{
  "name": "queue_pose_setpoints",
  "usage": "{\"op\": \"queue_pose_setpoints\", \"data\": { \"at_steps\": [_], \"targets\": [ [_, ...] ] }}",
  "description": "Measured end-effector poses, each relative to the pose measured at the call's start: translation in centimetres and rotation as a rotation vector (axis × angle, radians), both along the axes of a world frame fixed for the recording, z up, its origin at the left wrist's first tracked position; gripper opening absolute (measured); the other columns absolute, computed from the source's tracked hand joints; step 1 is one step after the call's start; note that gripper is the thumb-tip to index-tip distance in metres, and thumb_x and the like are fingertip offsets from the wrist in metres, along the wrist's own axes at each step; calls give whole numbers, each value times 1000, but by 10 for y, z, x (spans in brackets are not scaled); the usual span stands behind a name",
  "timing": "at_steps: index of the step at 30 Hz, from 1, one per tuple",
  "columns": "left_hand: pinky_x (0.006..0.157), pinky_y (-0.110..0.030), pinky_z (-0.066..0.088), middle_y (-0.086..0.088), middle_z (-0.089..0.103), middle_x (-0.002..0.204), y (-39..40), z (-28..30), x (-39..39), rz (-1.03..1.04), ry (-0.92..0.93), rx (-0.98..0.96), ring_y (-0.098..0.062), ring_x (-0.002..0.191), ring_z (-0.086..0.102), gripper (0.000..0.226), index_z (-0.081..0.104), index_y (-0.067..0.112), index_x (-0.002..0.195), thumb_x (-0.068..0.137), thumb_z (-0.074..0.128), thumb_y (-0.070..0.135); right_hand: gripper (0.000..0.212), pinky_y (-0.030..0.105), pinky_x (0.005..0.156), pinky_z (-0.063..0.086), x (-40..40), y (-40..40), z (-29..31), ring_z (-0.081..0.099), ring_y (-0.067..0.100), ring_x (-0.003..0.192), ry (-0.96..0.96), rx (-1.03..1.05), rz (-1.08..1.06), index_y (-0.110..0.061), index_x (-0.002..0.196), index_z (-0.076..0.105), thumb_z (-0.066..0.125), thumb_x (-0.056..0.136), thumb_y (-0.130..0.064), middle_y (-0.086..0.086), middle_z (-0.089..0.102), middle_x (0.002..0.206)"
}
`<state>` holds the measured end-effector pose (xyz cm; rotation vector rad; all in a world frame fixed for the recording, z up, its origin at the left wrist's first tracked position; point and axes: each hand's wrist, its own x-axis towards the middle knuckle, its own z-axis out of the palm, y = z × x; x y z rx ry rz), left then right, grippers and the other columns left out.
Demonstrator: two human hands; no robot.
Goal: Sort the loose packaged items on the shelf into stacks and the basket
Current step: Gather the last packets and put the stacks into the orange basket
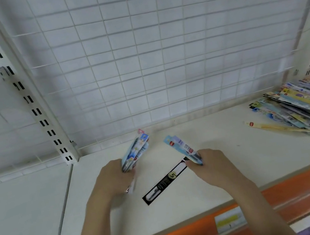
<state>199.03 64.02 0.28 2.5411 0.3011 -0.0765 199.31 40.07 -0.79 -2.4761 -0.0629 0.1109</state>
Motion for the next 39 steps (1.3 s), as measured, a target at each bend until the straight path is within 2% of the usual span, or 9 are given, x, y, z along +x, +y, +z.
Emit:
{"op": "queue_pose_setpoints", "data": {
  "at_steps": [7, 12, 16, 24, 27, 30, 32, 36, 39],
  "targets": [
    [56, -27, 40, -2, 58, 60, 41, 5, -52, 147, -225, -186, -20, 57, 53, 22, 48, 20, 66, 85, 56, 12, 54, 28, 70, 40, 0, 56, 3, 49, 22, 81, 53, -244, -34, -14, 90, 57, 53, 78, -67, 1, 48, 85],
    [58, -28, 41, -2, 61, 78, 47, -6, -61, 178, -214, -265, -24, 74, 58, 22, 50, 25, 95, 82, 53, 7, 38, 26, 70, 38, 6, 76, 6, 57, 24, 93, 58, -377, 29, -12, 110, 60, 51, 88, -42, 4, 54, 92],
    [54, -26, 37, 2, 52, 67, 35, -7, -60, 154, -287, -301, -17, 62, 48, 23, 47, 29, 76, 83, 56, 8, 31, 26, 72, 39, 9, 72, 10, 59, 26, 104, 68, -426, 64, -11, 117, 54, 50, 88, -18, 7, 59, 114],
    [69, -38, 49, -7, 62, 79, -6, 8, -60, 311, -447, -427, -29, 79, 63, 18, 51, 20, 78, 86, 61, 32, 29, 26, 72, 39, 17, 31, 10, 61, 24, 99, 19, -537, 50, -12, 113, 57, 54, 85, -17, 5, 60, 107],
    [77, -44, 50, -16, 64, 81, -29, 12, -59, 372, -507, -458, -34, 82, 62, 23, 53, 10, 80, 85, 64, 31, 23, 27, 68, 40, 24, 6, 12, 53, 24, 80, 41, -466, 63, -15, 103, 58, 54, 81, -22, 2, 52, 88],
    [64, -35, 45, -20, 61, 78, -66, 20, -50, 381, -584, -484, -33, 74, 58, 28, 50, 4, 79, 85, 65, 27, 7, 27, 64, 39, 32, -32, 18, 51, 24, 75, -63, -299, 74, -19, 76, 47, 52, 80, -23, -1, 51, 79],
    [57, -33, 41, -21, 54, 69, -102, 23, -39, 381, -636, -525, -31, 64, 53, 33, 45, 0, 76, 85, 65, 24, 22, 28, 60, 37, 38, -63, 24, 50, 24, 71, -199, -164, 94, -21, 63, 36, 52, 79, -22, -4, 47, 67],
    [55, -30, 40, -8, 49, 60, -196, 26, -19, 392, -708, -634, -25, 58, 48, 28, 45, 12, 68, 85, 65, 20, 32, 30, 58, 34, 47, -139, 34, 42, 18, 66, -369, 108, 148, -19, 59, 28, 52, 80, -14, -2, 37, 55],
    [57, -29, 43, -3, 54, 64, -263, 23, -9, 394, -749, -677, -20, 58, 50, 22, 50, 26, 70, 85, 65, 19, 31, 15, 44, 28, 54, -189, 33, 36, 3, 43, -318, 376, 127, -18, 61, 34, 51, 84, -5, -2, 35, 52]
  ]
}}
